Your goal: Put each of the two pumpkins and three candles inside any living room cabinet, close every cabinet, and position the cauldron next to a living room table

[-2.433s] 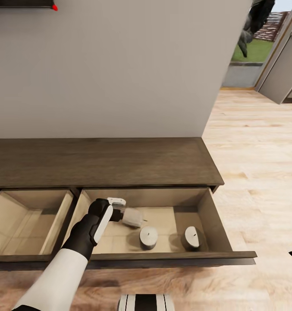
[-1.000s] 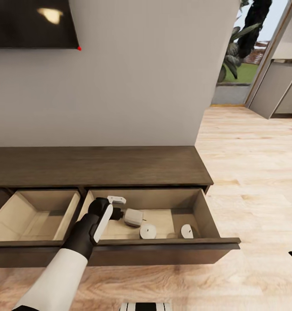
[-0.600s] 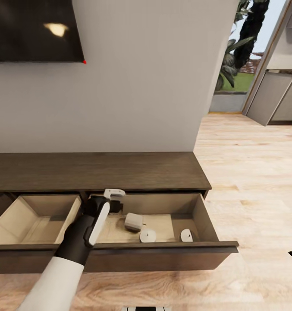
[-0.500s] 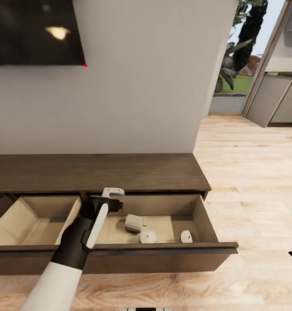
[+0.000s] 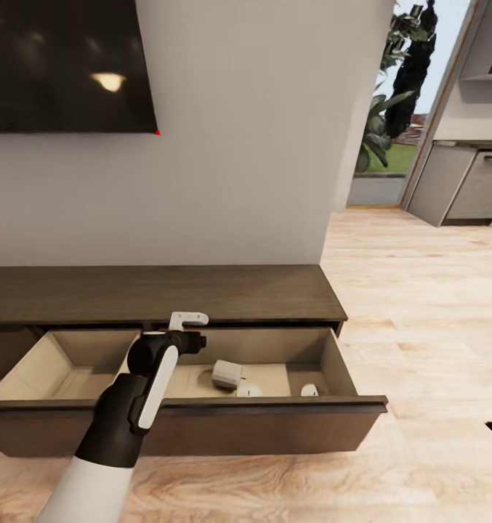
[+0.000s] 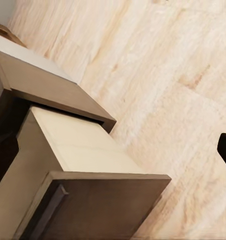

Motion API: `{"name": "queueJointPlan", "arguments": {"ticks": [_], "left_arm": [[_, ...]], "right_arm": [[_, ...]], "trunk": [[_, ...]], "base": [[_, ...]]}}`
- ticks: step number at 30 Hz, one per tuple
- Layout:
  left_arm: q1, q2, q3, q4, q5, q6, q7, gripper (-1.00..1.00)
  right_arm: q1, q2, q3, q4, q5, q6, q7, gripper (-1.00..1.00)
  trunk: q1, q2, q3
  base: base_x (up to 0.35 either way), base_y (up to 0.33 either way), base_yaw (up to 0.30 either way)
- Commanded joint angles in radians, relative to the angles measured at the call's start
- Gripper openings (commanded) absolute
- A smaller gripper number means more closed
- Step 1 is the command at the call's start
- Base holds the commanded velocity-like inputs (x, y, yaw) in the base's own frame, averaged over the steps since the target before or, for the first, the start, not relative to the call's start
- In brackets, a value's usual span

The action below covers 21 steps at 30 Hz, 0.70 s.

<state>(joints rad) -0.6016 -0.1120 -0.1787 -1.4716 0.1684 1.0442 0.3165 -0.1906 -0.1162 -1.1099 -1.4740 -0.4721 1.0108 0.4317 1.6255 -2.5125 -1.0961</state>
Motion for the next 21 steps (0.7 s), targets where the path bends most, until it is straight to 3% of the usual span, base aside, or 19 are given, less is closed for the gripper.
{"name": "queueJointPlan", "arguments": {"ticks": [1,15,21], "left_arm": [[0.000,0.000,-0.001,-0.002,0.012,0.003,0.010,1.00],[0.016,0.000,-0.001,-0.026,0.014,0.003,0.012,1.00],[0.019,0.000,-0.001,-0.026,0.013,0.003,0.012,1.00]], "right_arm": [[-0.001,0.000,-0.002,0.000,0.009,0.005,0.011,1.00],[-0.001,0.000,-0.001,-0.001,0.009,0.005,0.012,1.00],[-0.001,0.000,0.027,-0.001,0.009,0.005,0.008,1.00]], "trunk": [[-0.001,0.000,0.003],[-0.007,0.003,0.057],[-0.010,0.005,0.080]], "base": [[-0.283,0.000,0.000],[-0.271,0.000,0.000],[-0.323,0.000,0.000]]}}
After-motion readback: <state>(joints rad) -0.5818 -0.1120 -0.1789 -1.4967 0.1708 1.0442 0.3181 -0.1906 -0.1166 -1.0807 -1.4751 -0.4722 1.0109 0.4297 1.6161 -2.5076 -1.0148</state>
